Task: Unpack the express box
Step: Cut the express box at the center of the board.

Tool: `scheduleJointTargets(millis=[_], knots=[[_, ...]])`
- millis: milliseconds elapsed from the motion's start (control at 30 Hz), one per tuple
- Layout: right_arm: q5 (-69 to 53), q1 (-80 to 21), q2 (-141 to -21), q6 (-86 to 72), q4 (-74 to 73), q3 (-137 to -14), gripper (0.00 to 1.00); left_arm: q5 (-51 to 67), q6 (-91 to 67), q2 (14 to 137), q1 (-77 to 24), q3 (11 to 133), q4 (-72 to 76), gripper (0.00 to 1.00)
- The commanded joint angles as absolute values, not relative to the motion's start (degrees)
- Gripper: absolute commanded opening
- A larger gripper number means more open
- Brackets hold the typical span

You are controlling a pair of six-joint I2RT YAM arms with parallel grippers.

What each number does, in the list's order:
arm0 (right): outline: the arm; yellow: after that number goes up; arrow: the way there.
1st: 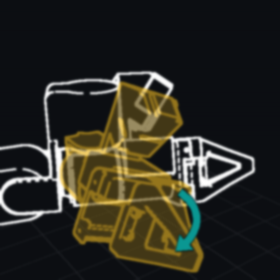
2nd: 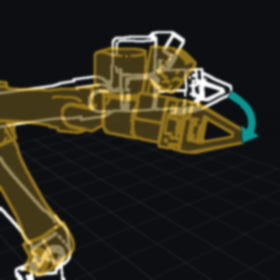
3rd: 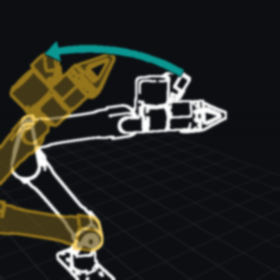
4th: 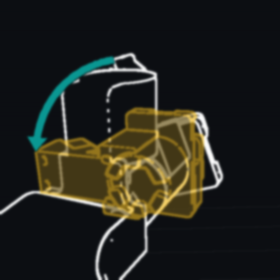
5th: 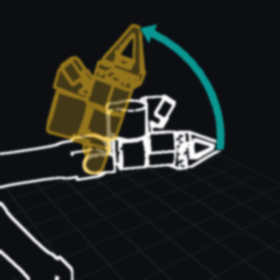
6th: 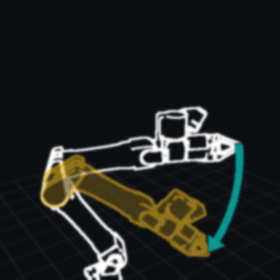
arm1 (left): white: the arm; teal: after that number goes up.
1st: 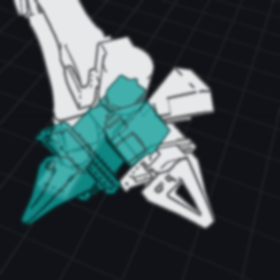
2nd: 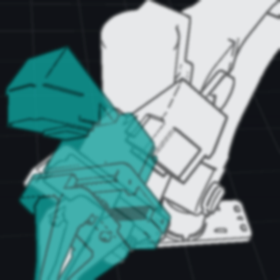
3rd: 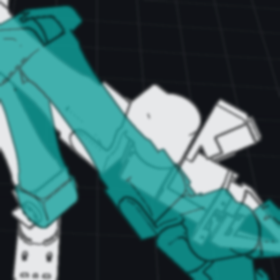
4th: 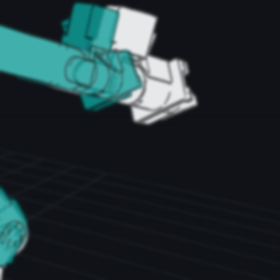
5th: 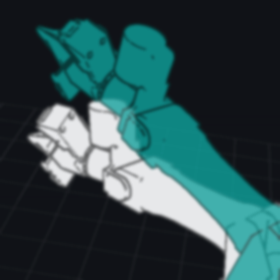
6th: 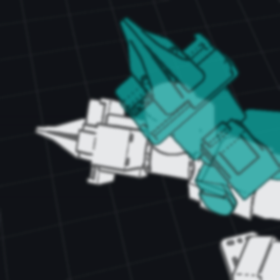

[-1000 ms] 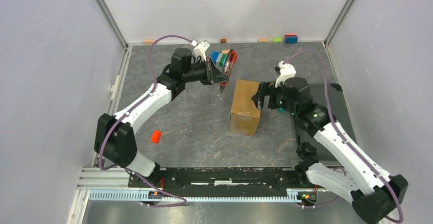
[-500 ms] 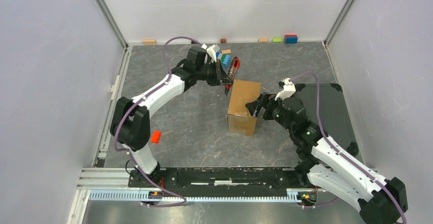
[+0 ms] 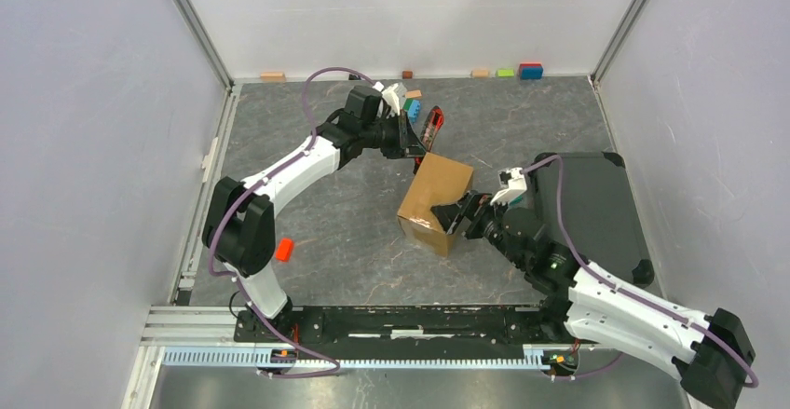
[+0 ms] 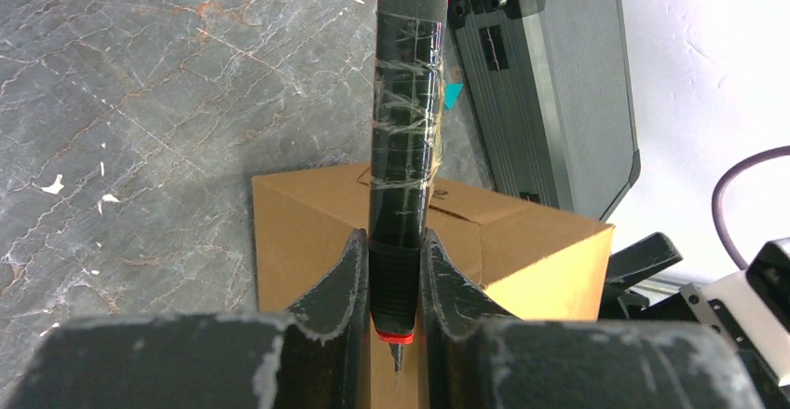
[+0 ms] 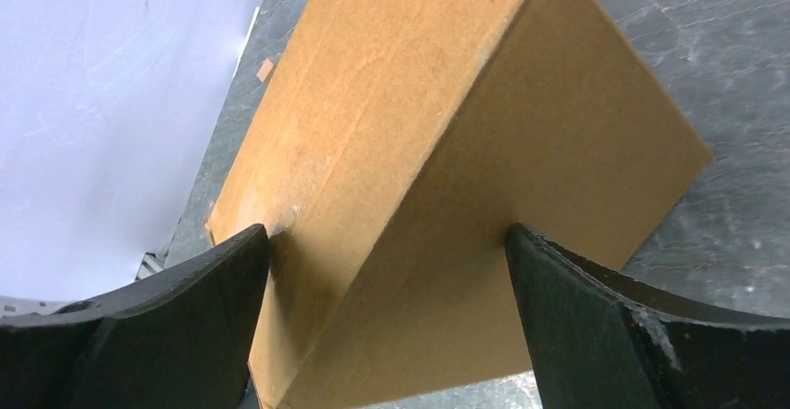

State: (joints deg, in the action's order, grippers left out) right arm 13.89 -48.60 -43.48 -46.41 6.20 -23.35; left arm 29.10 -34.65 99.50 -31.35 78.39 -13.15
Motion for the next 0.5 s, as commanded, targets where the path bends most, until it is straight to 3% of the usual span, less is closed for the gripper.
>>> scheduleJointTargets(millis=[0,300,467], knots=[[15.25,-54.70,-45.44,-49.55,5.21,-22.59,0.98,32.45,-34.57,96.65,-31.95,80.40,-9.45,0.02],[15.58,-56.16,-42.66,-54.81,2.66,-22.76,0.98,32.98,-34.36,96.40,-31.90,83.42,-13.27,0.02],[24.48,-55.82,-40.50,-52.99,-6.61,-27.20,0.98,31.78,-31.44,96.54,-31.83,85.96,-15.76,0.02]])
